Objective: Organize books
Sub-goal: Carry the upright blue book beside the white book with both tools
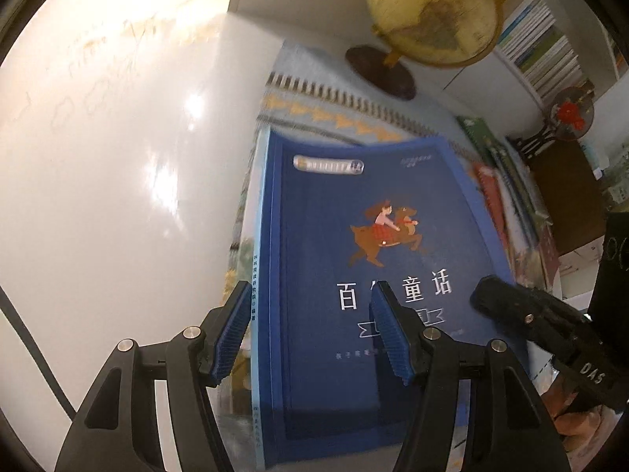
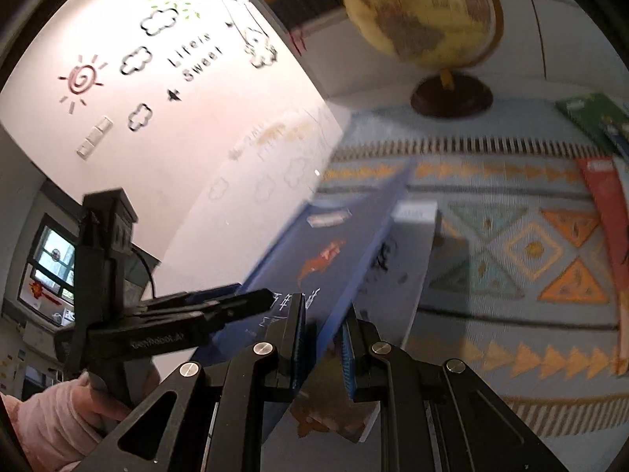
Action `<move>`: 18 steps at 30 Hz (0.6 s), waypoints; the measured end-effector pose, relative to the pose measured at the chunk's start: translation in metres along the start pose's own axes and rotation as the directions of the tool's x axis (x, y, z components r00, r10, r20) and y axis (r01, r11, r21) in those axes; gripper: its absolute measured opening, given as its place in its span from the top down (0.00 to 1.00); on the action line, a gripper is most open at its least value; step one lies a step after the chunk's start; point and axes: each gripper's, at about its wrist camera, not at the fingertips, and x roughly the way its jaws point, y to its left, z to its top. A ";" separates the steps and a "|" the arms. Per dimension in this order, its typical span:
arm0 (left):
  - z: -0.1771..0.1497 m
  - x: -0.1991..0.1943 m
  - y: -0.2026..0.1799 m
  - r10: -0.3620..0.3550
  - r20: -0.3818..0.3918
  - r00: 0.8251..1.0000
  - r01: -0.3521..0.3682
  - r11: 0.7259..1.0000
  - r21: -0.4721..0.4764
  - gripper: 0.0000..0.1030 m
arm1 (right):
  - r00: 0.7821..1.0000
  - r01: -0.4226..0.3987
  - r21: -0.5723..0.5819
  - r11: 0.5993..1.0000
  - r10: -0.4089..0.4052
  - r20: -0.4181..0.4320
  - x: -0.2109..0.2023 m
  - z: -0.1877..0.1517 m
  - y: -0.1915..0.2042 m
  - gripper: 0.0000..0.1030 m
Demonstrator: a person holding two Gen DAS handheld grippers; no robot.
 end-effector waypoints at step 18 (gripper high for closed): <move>0.007 0.027 0.019 0.020 -0.038 0.999 -0.021 1.000 -0.020 0.42 | 0.988 0.119 0.151 0.981 -0.102 -0.116 0.043 -0.023 -0.040 0.84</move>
